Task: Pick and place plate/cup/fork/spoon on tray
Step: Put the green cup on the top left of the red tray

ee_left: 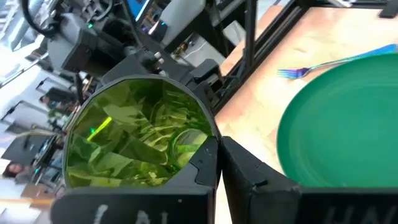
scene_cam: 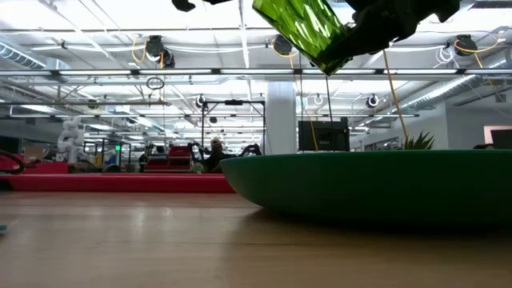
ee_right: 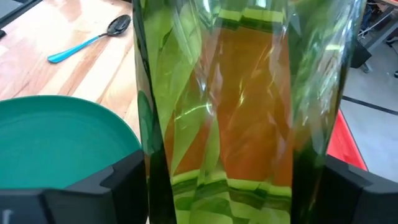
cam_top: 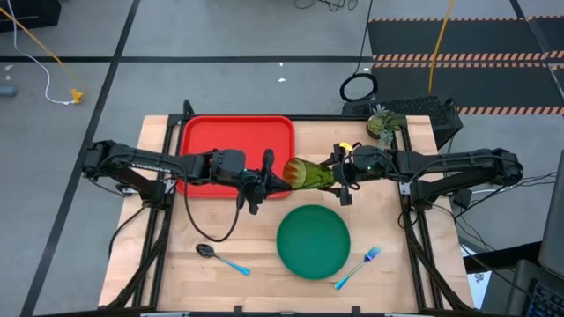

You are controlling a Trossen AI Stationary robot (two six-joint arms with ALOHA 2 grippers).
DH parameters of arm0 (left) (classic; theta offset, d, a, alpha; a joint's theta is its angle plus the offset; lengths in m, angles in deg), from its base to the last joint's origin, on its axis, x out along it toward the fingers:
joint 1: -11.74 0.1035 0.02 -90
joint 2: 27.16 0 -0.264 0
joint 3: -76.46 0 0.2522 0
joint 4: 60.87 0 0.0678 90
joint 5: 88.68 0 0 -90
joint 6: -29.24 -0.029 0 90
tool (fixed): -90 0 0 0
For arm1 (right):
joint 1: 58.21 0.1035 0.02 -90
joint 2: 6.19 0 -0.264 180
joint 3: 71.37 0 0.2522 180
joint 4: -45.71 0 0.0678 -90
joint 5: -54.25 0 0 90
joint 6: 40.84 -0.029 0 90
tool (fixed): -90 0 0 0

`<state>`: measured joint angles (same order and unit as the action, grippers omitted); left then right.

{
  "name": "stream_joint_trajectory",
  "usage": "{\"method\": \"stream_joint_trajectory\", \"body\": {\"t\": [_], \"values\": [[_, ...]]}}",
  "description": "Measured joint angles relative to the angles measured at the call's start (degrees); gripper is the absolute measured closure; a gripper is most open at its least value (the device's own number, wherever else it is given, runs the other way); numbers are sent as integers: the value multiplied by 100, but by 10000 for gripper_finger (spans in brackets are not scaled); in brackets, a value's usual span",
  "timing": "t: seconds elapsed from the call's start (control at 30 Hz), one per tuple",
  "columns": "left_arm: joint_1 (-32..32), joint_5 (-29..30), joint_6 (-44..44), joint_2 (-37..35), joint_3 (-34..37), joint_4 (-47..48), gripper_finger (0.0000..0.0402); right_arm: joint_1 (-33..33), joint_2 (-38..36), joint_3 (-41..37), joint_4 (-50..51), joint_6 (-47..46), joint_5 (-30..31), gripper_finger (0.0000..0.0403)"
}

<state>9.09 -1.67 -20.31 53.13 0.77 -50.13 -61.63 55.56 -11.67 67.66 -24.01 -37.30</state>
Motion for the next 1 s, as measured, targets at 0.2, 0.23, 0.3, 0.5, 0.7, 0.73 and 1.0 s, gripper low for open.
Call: {"method": "stream_joint_trajectory", "body": {"t": [0.2,0.23,0.3,0.5,0.7,0.73,1.0], "values": [[-101,661,422,0,0,-184,289,0,-46,0,0,-136,109,105],[-113,755,473,0,0,-203,271,2,-73,0,-6,-135,161,106],[-133,902,594,0,0,-240,239,4,-140,0,-4,-135,298,106],[-244,1482,1155,-142,0,-281,180,4,-299,0,-13,-130,331,103],[-349,1560,1682,-622,0,264,170,4,-229,0,-14,-278,324,102],[-358,1579,1805,-729,2,406,170,4,-190,0,-65,-328,325,102],[-404,2188,2891,-1519,0,1134,170,56,610,0,-1658,-713,325,102]]}}
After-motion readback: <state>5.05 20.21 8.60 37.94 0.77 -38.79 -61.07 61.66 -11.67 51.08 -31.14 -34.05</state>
